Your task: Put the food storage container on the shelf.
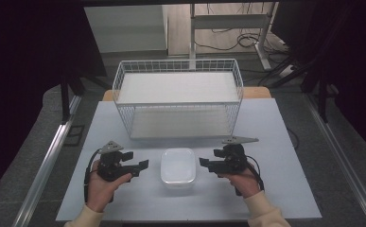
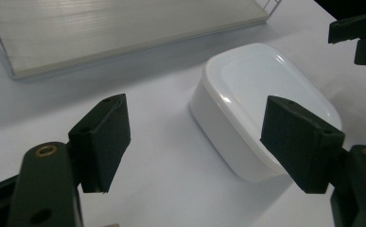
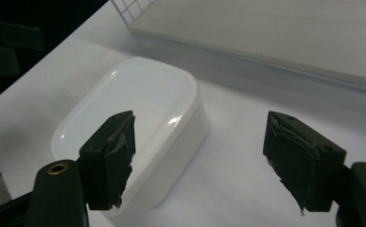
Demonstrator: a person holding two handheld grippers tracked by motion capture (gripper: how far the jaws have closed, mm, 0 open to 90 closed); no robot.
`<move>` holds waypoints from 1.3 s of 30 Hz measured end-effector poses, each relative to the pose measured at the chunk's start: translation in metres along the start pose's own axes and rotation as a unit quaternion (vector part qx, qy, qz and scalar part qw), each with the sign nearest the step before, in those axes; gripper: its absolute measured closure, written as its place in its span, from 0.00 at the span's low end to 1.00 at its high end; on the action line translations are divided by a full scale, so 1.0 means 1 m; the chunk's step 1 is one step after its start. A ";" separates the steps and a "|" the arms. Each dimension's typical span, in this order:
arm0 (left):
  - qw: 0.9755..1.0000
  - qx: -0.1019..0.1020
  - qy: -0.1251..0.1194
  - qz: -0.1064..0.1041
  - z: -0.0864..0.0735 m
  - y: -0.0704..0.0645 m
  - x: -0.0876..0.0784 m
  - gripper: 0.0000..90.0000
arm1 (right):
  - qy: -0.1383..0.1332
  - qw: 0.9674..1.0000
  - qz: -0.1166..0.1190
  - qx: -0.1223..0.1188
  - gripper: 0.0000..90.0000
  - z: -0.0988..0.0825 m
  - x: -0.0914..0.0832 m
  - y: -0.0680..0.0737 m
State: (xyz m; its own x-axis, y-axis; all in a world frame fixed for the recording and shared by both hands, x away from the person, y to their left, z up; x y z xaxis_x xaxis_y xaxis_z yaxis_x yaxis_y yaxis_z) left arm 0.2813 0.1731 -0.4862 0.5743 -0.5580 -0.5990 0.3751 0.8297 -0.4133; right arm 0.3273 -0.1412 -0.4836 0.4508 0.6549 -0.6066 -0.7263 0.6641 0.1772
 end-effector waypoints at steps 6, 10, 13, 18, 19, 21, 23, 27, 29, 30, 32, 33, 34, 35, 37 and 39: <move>0.999 -0.026 0.023 -0.027 0.009 -0.005 0.015 0.27 | 0.004 1.000 0.011 0.019 0.32 0.009 0.012 0.004; 0.997 -0.044 0.038 -0.045 0.012 -0.007 0.027 0.27 | 0.005 0.999 0.015 0.036 0.35 0.009 0.020 0.002; 0.994 -0.062 0.055 -0.072 0.006 -0.007 0.033 0.27 | 0.015 0.999 0.021 0.040 0.37 0.004 0.024 0.003; 0.993 -0.071 0.056 -0.074 0.004 -0.006 0.036 0.28 | 0.022 0.998 0.037 0.041 0.40 0.003 0.031 0.008; 0.993 -0.071 0.059 -0.075 0.003 -0.006 0.038 0.28 | 0.023 0.998 0.039 0.039 0.40 0.002 0.033 0.009; 0.992 -0.071 0.064 -0.077 0.002 -0.006 0.042 0.28 | 0.027 0.998 0.043 0.040 0.41 0.001 0.034 0.009; 0.991 -0.077 0.072 -0.085 0.001 -0.007 0.047 0.28 | 0.027 0.998 0.048 0.042 0.42 -0.001 0.036 0.009; 0.984 -0.104 0.088 -0.115 -0.004 -0.007 0.057 0.30 | 0.032 0.997 0.054 0.047 0.43 -0.004 0.039 0.009; 0.984 -0.105 0.097 -0.111 -0.007 -0.005 0.063 0.31 | 0.033 0.997 0.056 0.046 0.44 -0.005 0.040 0.011; 0.983 -0.105 0.099 -0.110 -0.008 -0.005 0.064 0.31 | 0.034 0.997 0.058 0.047 0.44 -0.005 0.040 0.012; 0.983 -0.109 0.099 -0.113 -0.008 -0.005 0.065 0.33 | 0.034 0.996 0.060 0.048 0.44 -0.005 0.041 0.012; 0.982 -0.112 0.099 -0.118 -0.007 -0.005 0.065 0.33 | 0.035 0.996 0.060 0.048 0.45 -0.006 0.042 0.013; 0.981 -0.114 0.099 -0.122 -0.007 -0.006 0.065 0.34 | 0.037 0.996 0.062 0.049 0.45 -0.006 0.043 0.014; 0.979 -0.121 0.100 -0.130 -0.008 -0.007 0.067 0.36 | 0.038 0.996 0.065 0.053 0.46 -0.008 0.044 0.014; 0.978 -0.124 0.105 -0.133 -0.008 -0.008 0.068 0.39 | 0.038 0.995 0.069 0.062 0.49 -0.010 0.046 0.014; 0.975 -0.131 0.111 -0.142 -0.009 -0.010 0.069 0.46 | 0.042 0.994 0.074 0.071 0.53 -0.011 0.046 0.014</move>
Point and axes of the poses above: each handheld gripper's, and its own axes: x roughly forward along the jaws, z roughly out of its top, y roughly to its left, the point moved 4 cm from there along x, roughly forward along the jaws, and after that the axes turned 9 degrees about -x, right-handed, at the moved point
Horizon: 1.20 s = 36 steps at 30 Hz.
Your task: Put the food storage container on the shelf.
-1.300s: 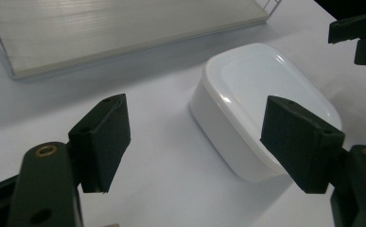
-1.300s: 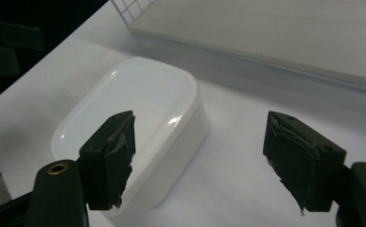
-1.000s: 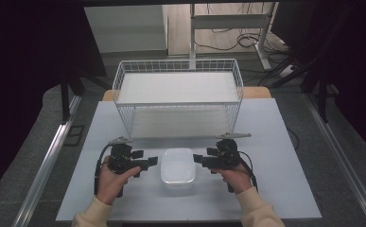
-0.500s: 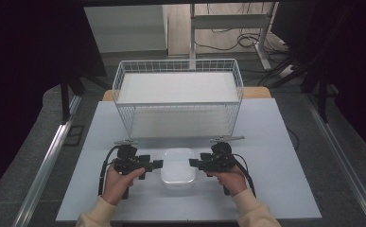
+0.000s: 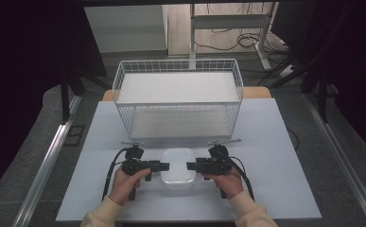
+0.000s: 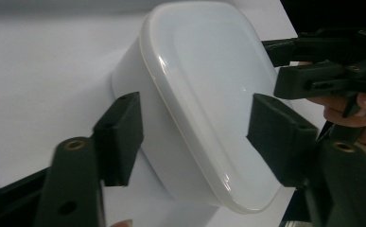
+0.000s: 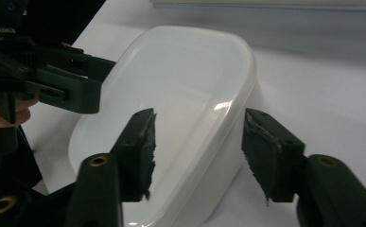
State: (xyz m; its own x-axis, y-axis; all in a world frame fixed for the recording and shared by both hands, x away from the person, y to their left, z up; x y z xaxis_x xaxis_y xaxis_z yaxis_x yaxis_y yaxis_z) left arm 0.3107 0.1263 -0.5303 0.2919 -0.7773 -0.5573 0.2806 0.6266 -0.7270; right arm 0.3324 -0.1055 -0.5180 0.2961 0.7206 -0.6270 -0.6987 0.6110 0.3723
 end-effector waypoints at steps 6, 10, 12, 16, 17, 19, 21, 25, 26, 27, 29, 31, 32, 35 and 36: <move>1.000 -0.005 -0.010 0.017 -0.002 -0.003 -0.003 0.59 | -0.008 0.999 0.015 0.030 0.67 -0.002 -0.004 -0.002; 1.000 -0.003 -0.020 0.017 -0.004 -0.008 -0.011 0.70 | -0.020 0.997 0.039 0.065 0.76 -0.006 -0.011 -0.004; 1.000 0.004 -0.022 0.016 -0.006 -0.011 -0.015 0.76 | -0.025 0.996 0.049 0.072 0.79 -0.008 -0.016 -0.003; 1.000 0.008 -0.025 0.011 -0.009 -0.012 -0.018 0.79 | -0.027 0.995 0.062 0.077 0.82 -0.010 -0.021 -0.002; 1.000 0.011 -0.028 0.007 -0.011 -0.013 -0.019 0.80 | -0.029 0.993 0.074 0.083 0.84 -0.011 -0.023 -0.002; 0.999 0.014 -0.029 0.008 -0.011 -0.013 -0.020 0.81 | -0.028 0.993 0.081 0.087 0.85 -0.011 -0.024 -0.001; 0.999 0.020 -0.033 0.010 -0.013 -0.015 -0.021 0.81 | -0.030 0.992 0.085 0.084 0.86 -0.012 -0.026 -0.001; 0.999 0.029 -0.037 0.008 -0.015 -0.017 -0.024 0.83 | -0.034 0.992 0.087 0.083 0.89 -0.012 -0.029 0.001; 0.999 0.030 -0.037 0.005 -0.015 -0.018 -0.026 0.85 | -0.036 0.992 0.088 0.080 0.90 -0.012 -0.031 0.002; 0.999 0.030 -0.037 0.005 -0.015 -0.018 -0.026 0.86 | -0.037 0.992 0.087 0.078 0.90 -0.012 -0.032 0.003; 0.999 0.034 -0.039 0.008 -0.015 -0.019 -0.027 0.86 | -0.038 0.993 0.084 0.071 0.90 -0.012 -0.032 0.004; 0.999 0.035 -0.039 0.009 -0.016 -0.019 -0.027 0.86 | -0.039 0.994 0.081 0.066 0.90 -0.012 -0.032 0.005; 0.999 0.036 -0.039 0.009 -0.016 -0.019 -0.028 0.86 | -0.040 0.994 0.078 0.059 0.90 -0.012 -0.032 0.005; 0.998 0.039 -0.040 0.009 -0.016 -0.020 -0.029 0.87 | -0.042 0.995 0.074 0.050 0.90 -0.011 -0.033 0.007; 0.998 0.041 -0.042 0.008 -0.016 -0.021 -0.030 0.87 | -0.044 0.995 0.073 0.044 0.90 -0.010 -0.034 0.007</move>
Point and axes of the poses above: each handheld gripper's, and its own axes: x roughly forward along the jaws, z roughly out of its top, y roughly to its left, the point moved 4 cm from there along x, roughly forward along the jaws, and after that the axes turned 9 degrees about -x, right-handed, at the moved point
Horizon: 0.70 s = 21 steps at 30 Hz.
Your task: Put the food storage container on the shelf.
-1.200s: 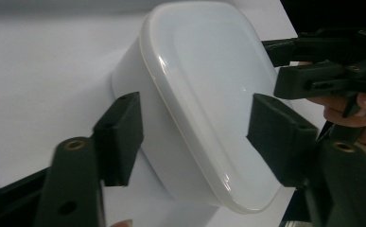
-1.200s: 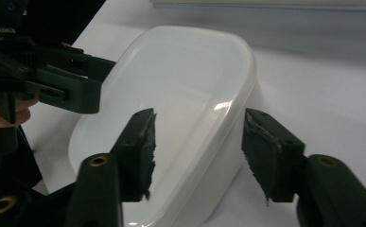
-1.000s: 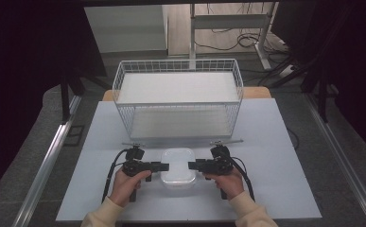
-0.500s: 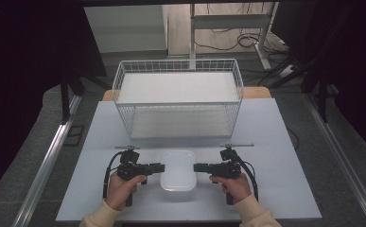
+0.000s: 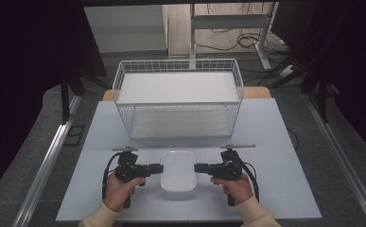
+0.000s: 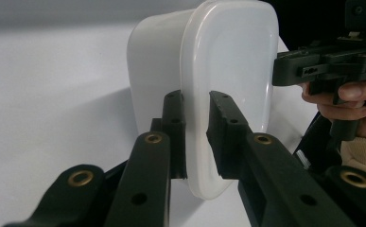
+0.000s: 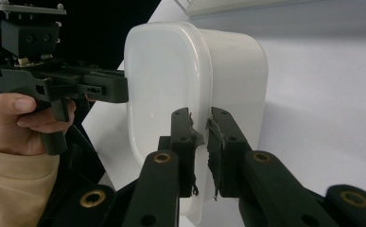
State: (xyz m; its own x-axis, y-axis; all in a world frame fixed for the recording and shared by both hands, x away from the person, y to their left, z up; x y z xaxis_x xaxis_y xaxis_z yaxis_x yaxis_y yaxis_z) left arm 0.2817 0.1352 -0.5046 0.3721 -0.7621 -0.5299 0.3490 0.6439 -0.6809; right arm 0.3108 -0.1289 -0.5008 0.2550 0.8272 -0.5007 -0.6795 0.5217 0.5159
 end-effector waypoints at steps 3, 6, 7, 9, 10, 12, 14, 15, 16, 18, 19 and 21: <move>1.000 0.008 -0.008 -0.004 0.001 -0.003 -0.004 0.87 | -0.007 1.000 -0.004 -0.017 0.90 0.003 -0.003 0.005; 1.000 0.019 -0.020 -0.014 0.005 -0.010 -0.014 0.88 | -0.020 0.999 -0.004 -0.032 0.90 0.008 -0.008 0.013; 1.000 0.019 -0.020 -0.014 0.005 -0.010 -0.014 0.88 | -0.020 0.999 -0.004 -0.032 0.90 0.008 -0.008 0.013; 0.999 0.027 -0.026 -0.015 0.007 -0.014 -0.019 0.88 | -0.027 0.999 -0.004 -0.042 0.90 0.012 -0.012 0.020; 0.999 0.033 -0.029 -0.014 0.008 -0.017 -0.022 0.88 | -0.029 0.999 -0.005 -0.046 0.90 0.013 -0.013 0.022; 0.999 0.040 -0.033 -0.013 0.008 -0.020 -0.026 0.88 | -0.034 0.998 -0.007 -0.059 0.90 0.016 -0.016 0.028; 0.998 0.054 -0.040 -0.008 0.009 -0.026 -0.029 0.88 | -0.039 0.996 -0.012 -0.073 0.90 0.020 -0.020 0.034; 0.998 0.054 -0.040 -0.008 0.009 -0.026 -0.029 0.88 | -0.039 0.996 -0.012 -0.073 0.90 0.020 -0.020 0.034; 0.997 0.064 -0.044 -0.004 0.010 -0.029 -0.031 0.88 | -0.041 0.995 -0.017 -0.084 0.90 0.022 -0.022 0.038; 0.997 0.069 -0.045 -0.002 0.010 -0.030 -0.032 0.88 | -0.043 0.995 -0.020 -0.092 0.90 0.023 -0.024 0.040; 0.996 0.074 -0.047 0.000 0.011 -0.031 -0.032 0.87 | -0.045 0.994 -0.024 -0.099 0.90 0.024 -0.025 0.042; 0.995 0.084 -0.053 -0.001 0.013 -0.034 -0.035 0.87 | -0.050 0.991 -0.033 -0.118 0.90 0.028 -0.028 0.048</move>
Point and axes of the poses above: each handheld gripper's, and its own axes: x roughly forward along the jaws, z roughly out of its top, y roughly to its left, the point moved 4 cm from there along x, roughly forward along the jaws, and after that the axes turned 9 degrees about -x, right-handed, at the moved point
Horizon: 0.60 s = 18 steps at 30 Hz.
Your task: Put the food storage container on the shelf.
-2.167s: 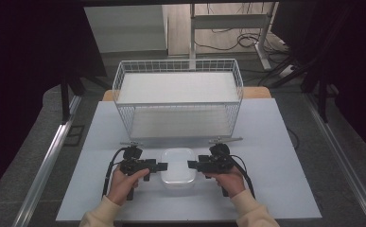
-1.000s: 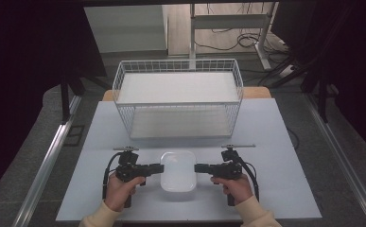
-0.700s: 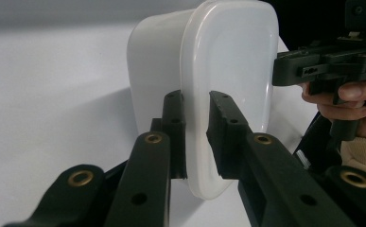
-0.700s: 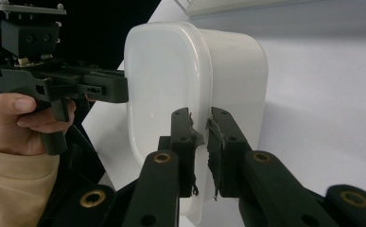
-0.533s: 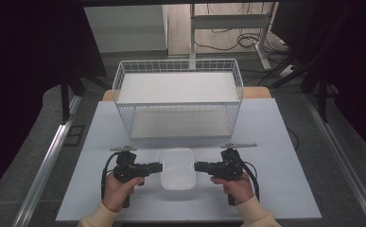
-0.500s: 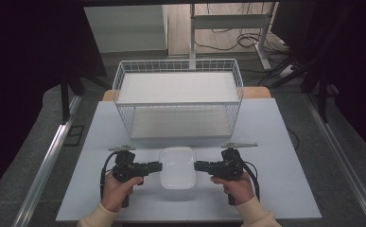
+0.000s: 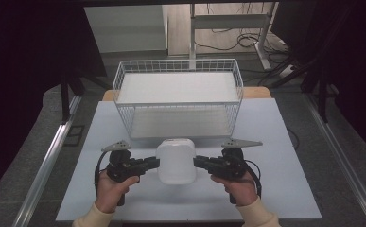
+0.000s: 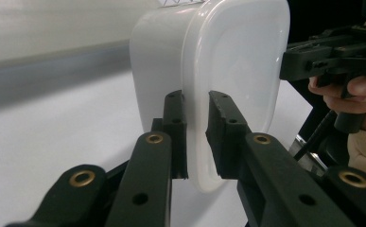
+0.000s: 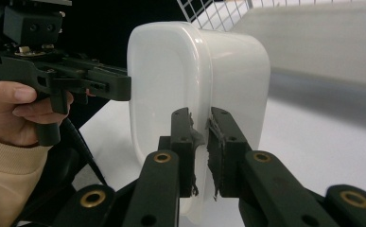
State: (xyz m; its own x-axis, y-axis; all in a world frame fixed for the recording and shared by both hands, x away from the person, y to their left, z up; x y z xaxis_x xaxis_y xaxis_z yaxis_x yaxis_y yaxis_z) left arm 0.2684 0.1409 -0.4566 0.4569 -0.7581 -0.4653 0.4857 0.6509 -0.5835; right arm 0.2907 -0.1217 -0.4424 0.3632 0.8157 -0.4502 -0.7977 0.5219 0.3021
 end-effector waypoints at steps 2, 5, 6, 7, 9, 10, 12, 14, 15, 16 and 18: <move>1.000 0.002 -0.002 -0.001 0.001 -0.001 -0.001 0.87 | -0.002 1.000 -0.001 -0.004 0.90 0.002 -0.001 0.001; 1.000 0.011 -0.006 0.000 0.004 -0.004 -0.003 0.87 | -0.009 1.000 -0.002 -0.013 0.90 0.006 -0.004 0.003; 1.000 0.016 -0.008 0.001 0.006 -0.005 -0.005 0.87 | -0.012 1.000 -0.002 -0.019 0.90 0.007 -0.005 0.003; 1.000 0.016 -0.009 0.001 0.007 -0.006 -0.005 0.87 | -0.013 1.000 -0.002 -0.021 0.90 0.008 -0.005 0.004; 1.000 0.022 -0.012 0.002 0.008 -0.008 -0.006 0.87 | -0.016 1.000 -0.003 -0.024 0.90 0.010 -0.006 0.005; 1.000 0.022 -0.012 0.002 0.008 -0.008 -0.006 0.87 | -0.016 1.000 -0.003 -0.024 0.90 0.010 -0.006 0.005; 1.000 0.027 -0.014 0.003 0.011 -0.009 -0.007 0.87 | -0.019 0.999 -0.004 -0.029 0.90 0.012 -0.008 0.005; 0.999 0.031 -0.015 0.003 0.014 -0.012 -0.008 0.87 | -0.022 0.999 -0.006 -0.035 0.90 0.015 -0.009 0.006; 0.999 0.035 -0.016 0.005 0.017 -0.013 -0.009 0.87 | -0.024 0.999 -0.007 -0.041 0.90 0.019 -0.011 0.007; 0.999 0.037 -0.017 0.005 0.019 -0.013 -0.010 0.87 | -0.024 0.999 -0.008 -0.045 0.90 0.020 -0.011 0.007; 0.999 0.039 -0.018 0.005 0.021 -0.013 -0.010 0.87 | -0.024 0.998 -0.010 -0.050 0.90 0.023 -0.011 0.007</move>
State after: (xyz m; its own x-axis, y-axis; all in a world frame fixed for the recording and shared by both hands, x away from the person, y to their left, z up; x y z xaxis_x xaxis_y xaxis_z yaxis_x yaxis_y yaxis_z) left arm 0.2733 0.1409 -0.4304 0.4882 -0.7499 -0.4465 0.5367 0.6614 -0.5240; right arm 0.2924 -0.1216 -0.4161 0.3997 0.8179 -0.4139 -0.8336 0.5122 0.2070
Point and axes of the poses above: each handheld gripper's, and its own axes: x roughly forward along the jaws, z roughly out of its top, y roughly to its left, the point moved 4 cm from there along x, roughly forward along the jaws, and after that the axes turned 9 degrees about -x, right-handed, at the moved point
